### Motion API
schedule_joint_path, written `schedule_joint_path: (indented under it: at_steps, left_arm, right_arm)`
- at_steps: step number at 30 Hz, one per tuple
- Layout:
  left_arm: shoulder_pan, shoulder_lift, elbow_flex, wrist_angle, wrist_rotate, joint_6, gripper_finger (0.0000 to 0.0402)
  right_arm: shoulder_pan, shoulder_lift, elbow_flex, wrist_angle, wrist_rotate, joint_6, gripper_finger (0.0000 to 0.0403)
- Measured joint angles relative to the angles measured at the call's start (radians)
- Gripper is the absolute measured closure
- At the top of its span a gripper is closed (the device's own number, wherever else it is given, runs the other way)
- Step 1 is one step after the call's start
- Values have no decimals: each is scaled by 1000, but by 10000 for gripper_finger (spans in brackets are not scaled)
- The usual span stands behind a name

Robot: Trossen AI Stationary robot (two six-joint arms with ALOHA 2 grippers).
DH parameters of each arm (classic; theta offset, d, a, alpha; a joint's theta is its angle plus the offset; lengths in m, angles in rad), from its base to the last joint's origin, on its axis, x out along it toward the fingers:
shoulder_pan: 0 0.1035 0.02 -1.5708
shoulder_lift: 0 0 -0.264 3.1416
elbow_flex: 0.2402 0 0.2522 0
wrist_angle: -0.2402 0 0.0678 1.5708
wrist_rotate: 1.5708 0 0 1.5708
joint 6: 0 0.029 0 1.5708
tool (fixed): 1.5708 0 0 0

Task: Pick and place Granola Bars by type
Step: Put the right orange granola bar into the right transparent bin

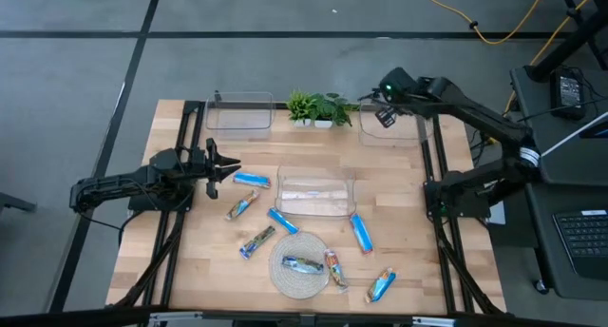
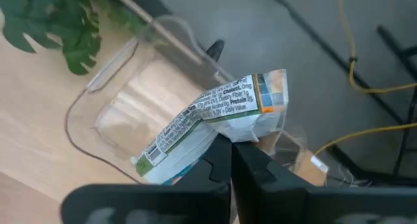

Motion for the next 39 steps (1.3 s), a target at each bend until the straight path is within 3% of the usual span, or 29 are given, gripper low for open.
schedule_joint_path:
  at_steps: [9,28,39]
  left_arm:
    - [0,0,0,0,0,0,329]
    - [0,0,0,0,0,0,329]
    - [0,0,0,0,0,0,329]
  right_arm:
    - [-59,132,-1,46,-15,-46,399]
    - [-99,230,-1,104,-7,-77,399]
    - [-95,229,-1,-79,269,32,399]
